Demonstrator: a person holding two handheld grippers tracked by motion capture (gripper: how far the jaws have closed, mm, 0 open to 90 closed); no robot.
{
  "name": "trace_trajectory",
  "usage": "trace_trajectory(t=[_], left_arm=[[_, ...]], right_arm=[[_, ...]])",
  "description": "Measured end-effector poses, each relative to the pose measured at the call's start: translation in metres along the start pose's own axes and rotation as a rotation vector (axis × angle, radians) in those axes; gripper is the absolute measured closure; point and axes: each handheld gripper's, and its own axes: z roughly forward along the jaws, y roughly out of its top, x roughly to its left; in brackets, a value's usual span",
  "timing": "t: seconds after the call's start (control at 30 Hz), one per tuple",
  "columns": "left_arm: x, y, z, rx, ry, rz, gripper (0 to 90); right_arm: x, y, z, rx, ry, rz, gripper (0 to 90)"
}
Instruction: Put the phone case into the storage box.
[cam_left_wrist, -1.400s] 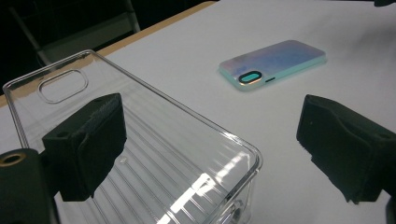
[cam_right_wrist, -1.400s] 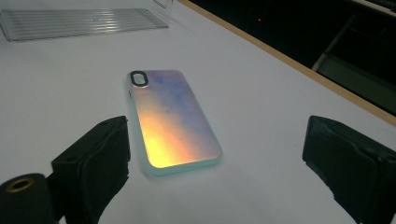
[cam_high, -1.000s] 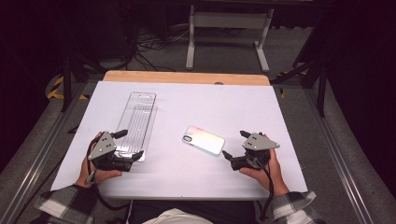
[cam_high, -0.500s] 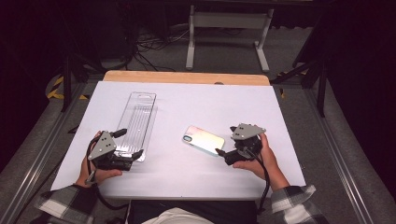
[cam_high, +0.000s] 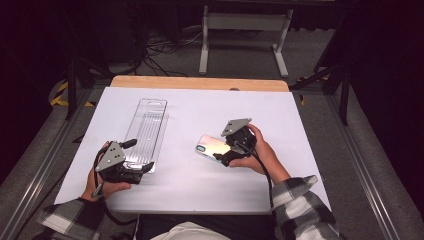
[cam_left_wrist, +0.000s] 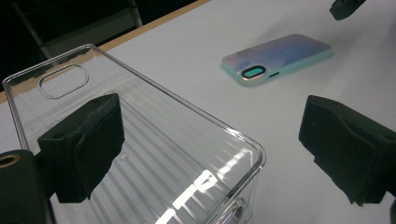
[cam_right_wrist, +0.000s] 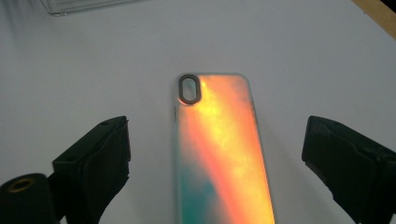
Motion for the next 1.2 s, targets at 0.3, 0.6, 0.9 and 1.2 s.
trace_trajectory(t=[0.3, 0.6, 0.9, 1.2], left_arm=[[0.0, -0.001, 0.001, 0.007, -0.008, 0.001, 6.9], [0.0, -0.002, 0.003, 0.024, -0.019, 0.005, 6.9], [-0.001, -0.003, 0.005, 0.03, -0.023, 0.011, 7.0], [-0.001, -0.003, 0.005, 0.042, -0.037, 0.014, 7.0]], right_arm=[[-0.012, 0.027, 0.04, 0.138, 0.064, 0.004, 8.9], [-0.014, 0.039, 0.072, 0.236, 0.087, 0.001, 8.1], [-0.015, 0.046, 0.091, 0.292, 0.098, 0.005, 8.5], [-0.019, 0.044, 0.107, 0.359, 0.104, 0.007, 8.6]])
